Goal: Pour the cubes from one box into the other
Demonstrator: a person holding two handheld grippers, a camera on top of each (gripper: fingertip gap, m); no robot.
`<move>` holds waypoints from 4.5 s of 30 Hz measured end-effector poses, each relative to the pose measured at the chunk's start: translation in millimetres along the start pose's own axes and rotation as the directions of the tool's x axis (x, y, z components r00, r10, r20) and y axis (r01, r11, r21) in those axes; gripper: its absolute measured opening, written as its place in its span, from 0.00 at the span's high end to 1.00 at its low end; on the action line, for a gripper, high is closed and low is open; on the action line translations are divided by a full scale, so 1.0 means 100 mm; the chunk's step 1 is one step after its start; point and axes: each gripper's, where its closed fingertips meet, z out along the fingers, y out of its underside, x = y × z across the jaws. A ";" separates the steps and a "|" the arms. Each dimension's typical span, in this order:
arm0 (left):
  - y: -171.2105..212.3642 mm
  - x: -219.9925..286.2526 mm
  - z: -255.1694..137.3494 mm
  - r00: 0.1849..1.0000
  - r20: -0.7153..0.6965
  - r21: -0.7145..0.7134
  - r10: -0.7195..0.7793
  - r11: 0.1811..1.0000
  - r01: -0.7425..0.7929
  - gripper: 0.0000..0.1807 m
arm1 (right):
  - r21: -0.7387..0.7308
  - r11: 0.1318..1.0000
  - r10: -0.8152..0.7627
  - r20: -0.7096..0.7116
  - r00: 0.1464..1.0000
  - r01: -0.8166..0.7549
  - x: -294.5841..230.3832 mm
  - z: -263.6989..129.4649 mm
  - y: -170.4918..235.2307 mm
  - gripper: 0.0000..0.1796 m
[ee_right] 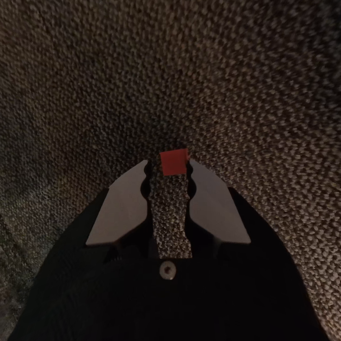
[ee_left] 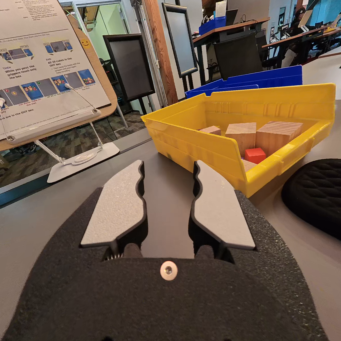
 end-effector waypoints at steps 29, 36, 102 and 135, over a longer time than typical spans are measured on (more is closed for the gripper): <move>0.11 -0.03 0.05 0.999 0.039 -0.109 -0.004 0.994 0.008 0.78 | 0.344 0.939 -0.009 0.051 0.999 -0.009 -0.03 -2.32 -0.62 0.84; 0.10 -0.12 -0.03 0.963 -0.002 -0.122 -0.269 0.956 0.267 0.78 | 0.497 0.824 -0.225 -0.152 0.962 0.272 -0.08 -4.29 -1.17 0.83; -0.43 -0.07 0.59 0.798 -0.164 -0.372 -0.579 0.786 0.494 0.61 | 0.374 0.753 -0.602 0.059 0.796 0.542 -3.24 -6.01 -5.38 0.69; 1.07 -1.72 0.13 0.875 0.177 -0.974 -0.451 0.045 0.221 0.98 | 0.503 0.711 -0.417 -0.262 0.870 0.492 -1.81 -6.03 -6.44 0.76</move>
